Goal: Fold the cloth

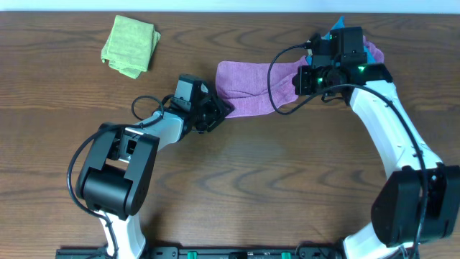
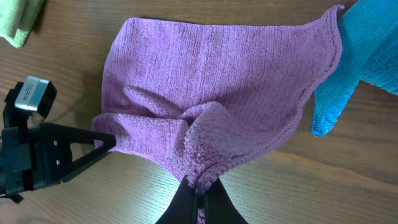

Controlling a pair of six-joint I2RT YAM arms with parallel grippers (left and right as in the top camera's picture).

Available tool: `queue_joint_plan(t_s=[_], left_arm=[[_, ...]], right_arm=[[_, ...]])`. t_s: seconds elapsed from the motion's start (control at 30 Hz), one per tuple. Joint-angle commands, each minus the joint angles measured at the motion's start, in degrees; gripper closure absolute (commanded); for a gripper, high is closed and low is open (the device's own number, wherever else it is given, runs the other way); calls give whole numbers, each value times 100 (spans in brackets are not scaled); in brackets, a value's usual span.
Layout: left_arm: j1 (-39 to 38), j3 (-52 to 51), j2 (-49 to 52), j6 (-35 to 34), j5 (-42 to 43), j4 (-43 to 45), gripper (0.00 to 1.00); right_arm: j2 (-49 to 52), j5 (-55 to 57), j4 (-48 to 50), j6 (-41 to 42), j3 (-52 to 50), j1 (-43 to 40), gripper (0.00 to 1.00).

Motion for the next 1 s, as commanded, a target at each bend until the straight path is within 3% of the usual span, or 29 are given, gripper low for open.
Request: queue_joint_plan(t_s=[0.0,0.33,0.5,0.7,0.8,0.97], left_arm=[[-50,-15,96,-107,-76,37,54],[-98,-15,96,-164,-131,107,69],[-98,-15,96,-138,-273,129,94],[-20,57,92,57,-48,557,94],[138,264,28,527,409,490,94],[420,695,-424,1582,802,-844,94]], right_arm=[[-55,-26,0,-20,-28,72,99],[-55,-26,-2,-20,-28,72,99],[-55,-28,-2,-20,-28,72,99],[-61,-46,-2,-24,-28,72,99],[-68,-238,-4,-87,-28,72,99],[-70,-498,-221,-90,-28,72,99]])
